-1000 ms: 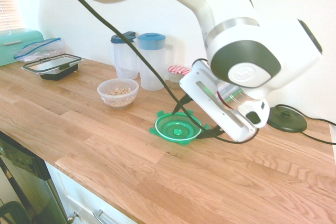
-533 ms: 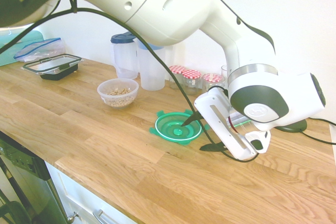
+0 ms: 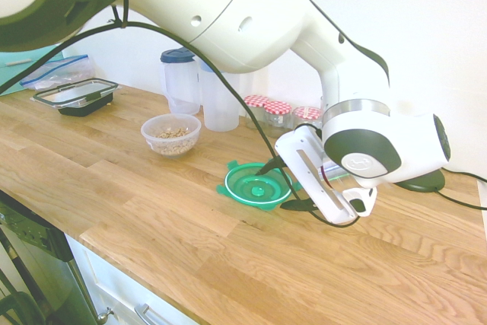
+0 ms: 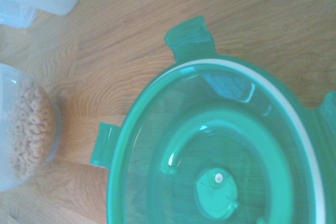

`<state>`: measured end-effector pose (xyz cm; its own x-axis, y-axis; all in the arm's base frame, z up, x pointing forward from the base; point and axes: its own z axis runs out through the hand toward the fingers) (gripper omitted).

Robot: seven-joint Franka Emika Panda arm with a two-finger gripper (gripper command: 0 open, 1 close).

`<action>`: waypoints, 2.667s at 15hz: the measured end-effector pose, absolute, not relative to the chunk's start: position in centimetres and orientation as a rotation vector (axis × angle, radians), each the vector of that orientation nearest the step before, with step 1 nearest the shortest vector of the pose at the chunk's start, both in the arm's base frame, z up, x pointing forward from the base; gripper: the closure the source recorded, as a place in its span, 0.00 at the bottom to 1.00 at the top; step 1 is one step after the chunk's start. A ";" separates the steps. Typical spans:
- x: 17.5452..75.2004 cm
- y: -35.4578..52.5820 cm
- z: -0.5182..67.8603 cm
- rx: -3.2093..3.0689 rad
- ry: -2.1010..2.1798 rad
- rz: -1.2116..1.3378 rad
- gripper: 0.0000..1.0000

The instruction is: Cover the lid of food container

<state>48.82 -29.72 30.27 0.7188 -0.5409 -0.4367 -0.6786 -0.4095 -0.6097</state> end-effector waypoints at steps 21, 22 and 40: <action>48.9 -27.4 27.8 -2.063 0.930 0.214 1.00; 48.9 -27.4 27.8 -2.063 0.930 0.213 1.00; 47.2 -22.2 56.8 -2.910 1.329 0.187 1.00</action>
